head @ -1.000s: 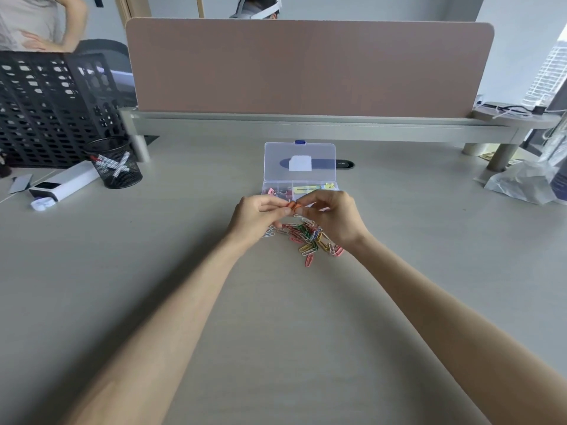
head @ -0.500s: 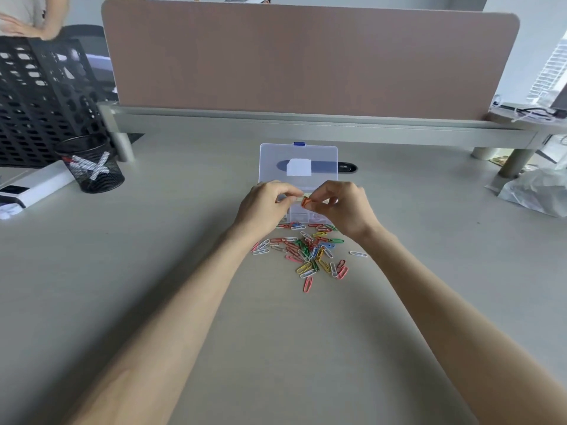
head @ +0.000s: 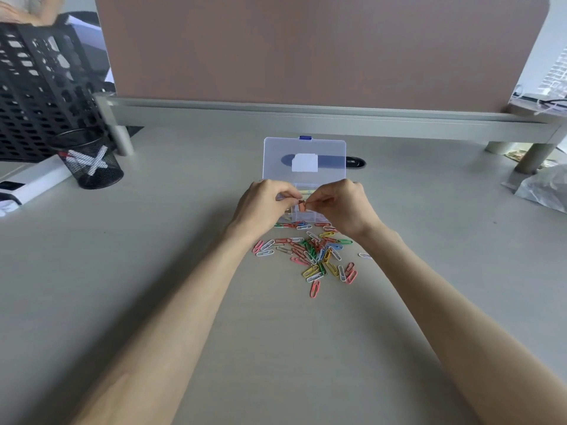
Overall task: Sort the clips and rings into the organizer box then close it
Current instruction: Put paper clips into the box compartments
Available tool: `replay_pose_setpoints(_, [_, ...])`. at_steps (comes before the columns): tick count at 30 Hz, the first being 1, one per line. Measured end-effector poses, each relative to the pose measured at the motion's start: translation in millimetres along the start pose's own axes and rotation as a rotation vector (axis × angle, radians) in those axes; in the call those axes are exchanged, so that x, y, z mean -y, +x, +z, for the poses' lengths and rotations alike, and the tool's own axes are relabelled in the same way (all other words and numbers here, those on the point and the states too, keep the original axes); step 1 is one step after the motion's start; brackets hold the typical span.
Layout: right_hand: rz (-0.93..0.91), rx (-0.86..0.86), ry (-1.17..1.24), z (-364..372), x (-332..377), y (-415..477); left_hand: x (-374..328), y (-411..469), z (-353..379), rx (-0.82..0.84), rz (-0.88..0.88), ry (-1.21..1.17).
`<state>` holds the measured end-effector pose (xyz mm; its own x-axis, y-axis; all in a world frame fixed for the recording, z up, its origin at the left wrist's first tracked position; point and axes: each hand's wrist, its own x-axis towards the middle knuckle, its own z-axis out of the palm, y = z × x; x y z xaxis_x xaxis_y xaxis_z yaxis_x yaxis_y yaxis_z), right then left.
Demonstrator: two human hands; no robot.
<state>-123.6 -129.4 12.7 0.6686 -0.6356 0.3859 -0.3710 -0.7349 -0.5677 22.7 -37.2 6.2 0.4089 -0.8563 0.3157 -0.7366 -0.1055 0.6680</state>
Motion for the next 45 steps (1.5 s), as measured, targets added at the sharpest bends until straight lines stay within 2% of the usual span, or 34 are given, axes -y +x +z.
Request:
replay_pose_setpoints(7, [0.034, -0.015, -0.028, 7.8, -0.3, -1.5, 1.7, 1.4, -5.1, 0.098, 0.075, 0.055])
replay_pose_setpoints(13, [0.014, 0.187, -0.118, -5.6, 3.6, -0.6, 5.2, 3.6, 3.2, 0.03, 0.167, 0.136])
replay_pose_setpoints(18, [-0.053, 0.175, -0.189, -11.1, -3.4, 2.0, 5.6, 3.7, 2.7, 0.025, 0.197, 0.17])
replay_pose_setpoints(23, [-0.088, 0.243, -0.272, -13.3, -9.4, 3.5, 5.0, 2.7, 0.9, 0.053, 0.216, 0.196])
replay_pose_setpoints(30, [-0.105, 0.194, -0.276, -11.8, -11.6, 2.2, 4.9, 0.6, -0.8, 0.071, 0.212, 0.21])
replay_pose_setpoints(39, [-0.124, 0.237, -0.343, -14.2, -7.5, 0.1, 6.2, 2.4, -0.6, 0.091, 0.213, 0.21])
replay_pose_setpoints(45, [-0.14, 0.123, -0.282, -15.9, -11.7, 0.7, 3.4, 2.5, -4.6, 0.041, 0.167, 0.104])
